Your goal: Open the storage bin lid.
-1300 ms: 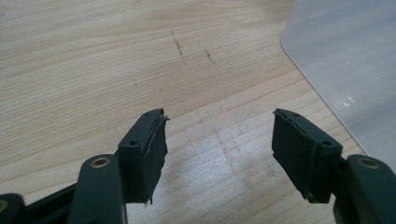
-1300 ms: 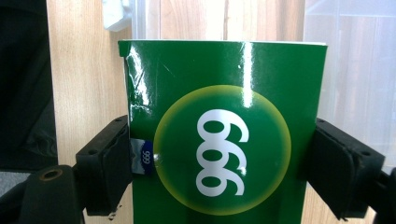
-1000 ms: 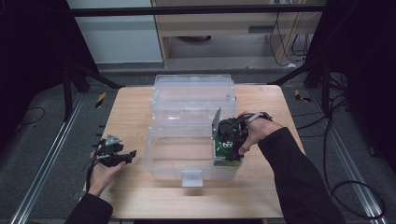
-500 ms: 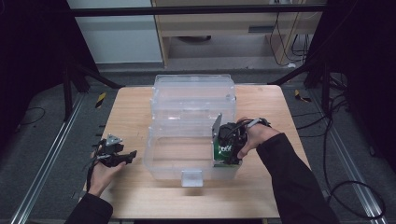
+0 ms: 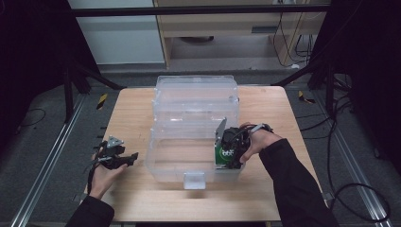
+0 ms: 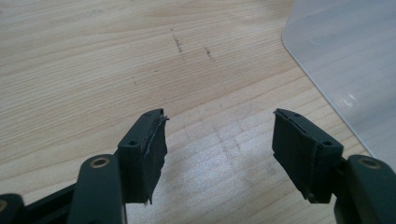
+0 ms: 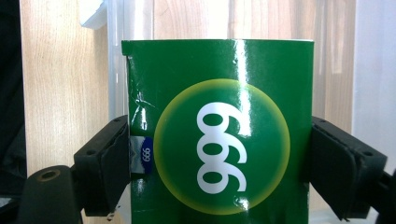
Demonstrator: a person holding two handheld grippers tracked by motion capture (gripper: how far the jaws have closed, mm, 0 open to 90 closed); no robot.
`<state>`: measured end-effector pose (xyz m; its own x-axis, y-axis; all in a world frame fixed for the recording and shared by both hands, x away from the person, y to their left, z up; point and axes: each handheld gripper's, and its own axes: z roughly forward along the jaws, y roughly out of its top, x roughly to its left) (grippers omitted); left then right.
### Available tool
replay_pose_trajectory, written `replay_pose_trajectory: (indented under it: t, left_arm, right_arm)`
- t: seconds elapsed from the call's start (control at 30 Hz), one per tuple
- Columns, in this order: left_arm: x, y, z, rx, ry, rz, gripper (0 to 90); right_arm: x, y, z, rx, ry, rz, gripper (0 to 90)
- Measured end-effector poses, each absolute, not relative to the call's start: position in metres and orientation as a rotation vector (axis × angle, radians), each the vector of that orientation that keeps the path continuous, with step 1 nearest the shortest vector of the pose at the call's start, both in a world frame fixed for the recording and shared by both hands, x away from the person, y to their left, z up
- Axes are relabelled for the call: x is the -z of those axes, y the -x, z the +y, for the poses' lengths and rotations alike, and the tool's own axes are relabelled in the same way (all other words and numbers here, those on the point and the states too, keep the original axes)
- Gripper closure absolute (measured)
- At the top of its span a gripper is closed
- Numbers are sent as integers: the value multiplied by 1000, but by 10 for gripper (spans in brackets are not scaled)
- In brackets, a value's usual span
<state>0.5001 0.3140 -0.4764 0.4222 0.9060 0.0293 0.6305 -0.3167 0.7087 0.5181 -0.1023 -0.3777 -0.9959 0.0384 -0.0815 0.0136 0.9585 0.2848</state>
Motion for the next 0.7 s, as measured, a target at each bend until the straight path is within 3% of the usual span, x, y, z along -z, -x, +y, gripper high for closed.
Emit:
replay_pose_trajectory:
  t: [0.7]
  left_arm:
    - [477, -500, 314, -570, -2067, 1294, 342]
  right_arm:
    - [384, -516, -109, -503, -96, 3000, 150]
